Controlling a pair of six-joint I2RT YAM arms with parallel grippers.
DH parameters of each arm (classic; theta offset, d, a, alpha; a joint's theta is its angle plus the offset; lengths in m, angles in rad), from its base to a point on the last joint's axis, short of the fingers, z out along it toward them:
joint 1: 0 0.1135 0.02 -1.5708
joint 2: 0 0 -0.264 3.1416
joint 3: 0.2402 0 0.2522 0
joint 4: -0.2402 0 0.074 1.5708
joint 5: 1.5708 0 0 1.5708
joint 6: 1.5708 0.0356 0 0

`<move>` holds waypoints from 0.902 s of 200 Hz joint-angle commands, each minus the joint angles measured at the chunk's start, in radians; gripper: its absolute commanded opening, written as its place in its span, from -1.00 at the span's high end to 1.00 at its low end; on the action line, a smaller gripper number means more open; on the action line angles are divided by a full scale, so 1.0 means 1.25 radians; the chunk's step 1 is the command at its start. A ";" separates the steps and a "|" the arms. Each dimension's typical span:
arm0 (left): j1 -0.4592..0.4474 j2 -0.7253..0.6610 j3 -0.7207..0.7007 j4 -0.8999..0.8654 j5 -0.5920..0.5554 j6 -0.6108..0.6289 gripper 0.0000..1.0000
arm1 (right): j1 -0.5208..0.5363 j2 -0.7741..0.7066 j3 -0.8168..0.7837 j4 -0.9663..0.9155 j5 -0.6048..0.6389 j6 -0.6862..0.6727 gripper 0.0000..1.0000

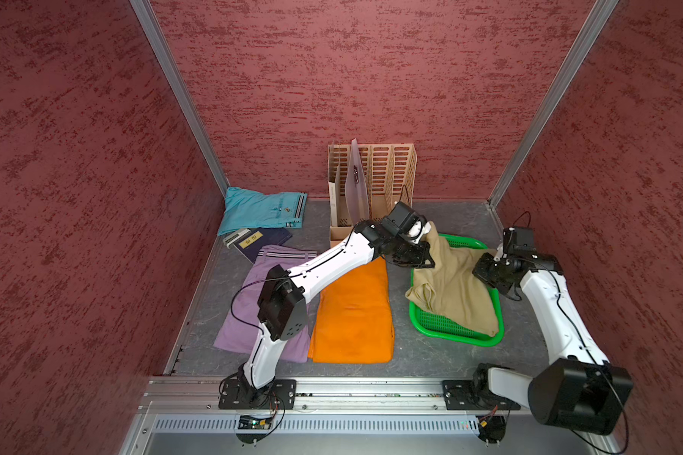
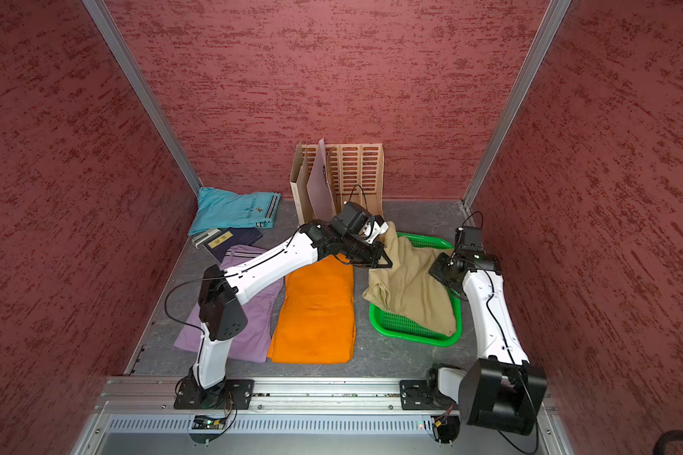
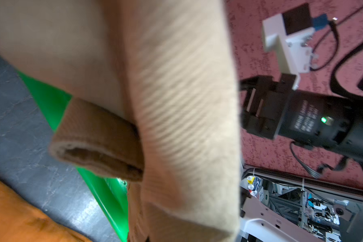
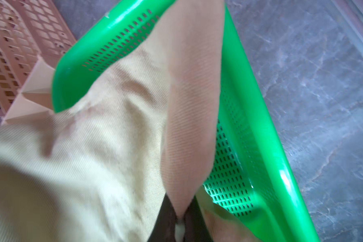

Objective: Put the folded long pants in the basket
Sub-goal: Adjust the basket at the center of the board.

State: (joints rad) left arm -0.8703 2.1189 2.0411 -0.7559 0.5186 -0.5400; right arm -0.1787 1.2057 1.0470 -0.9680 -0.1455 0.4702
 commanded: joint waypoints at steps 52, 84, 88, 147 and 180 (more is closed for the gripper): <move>-0.045 0.094 0.014 0.012 0.044 0.004 1.00 | -0.064 0.045 -0.115 0.107 0.039 0.047 1.00; -0.103 0.078 -0.036 0.078 0.052 -0.066 1.00 | -0.162 0.194 0.018 0.130 0.043 0.051 1.00; -0.110 0.077 -0.043 0.095 0.053 -0.079 1.00 | -0.169 0.231 0.035 0.133 0.036 0.054 1.00; -0.200 0.155 0.084 0.101 0.045 -0.125 1.00 | -0.164 0.390 0.246 0.127 -0.044 0.045 1.00; -0.160 0.141 0.113 0.046 0.038 -0.065 1.00 | -0.136 0.267 0.167 0.115 -0.077 0.040 1.00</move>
State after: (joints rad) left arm -1.1130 2.3054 2.1490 -0.6342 0.5163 -0.6678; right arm -0.3687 1.6760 1.2964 -0.8783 -0.1879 0.5201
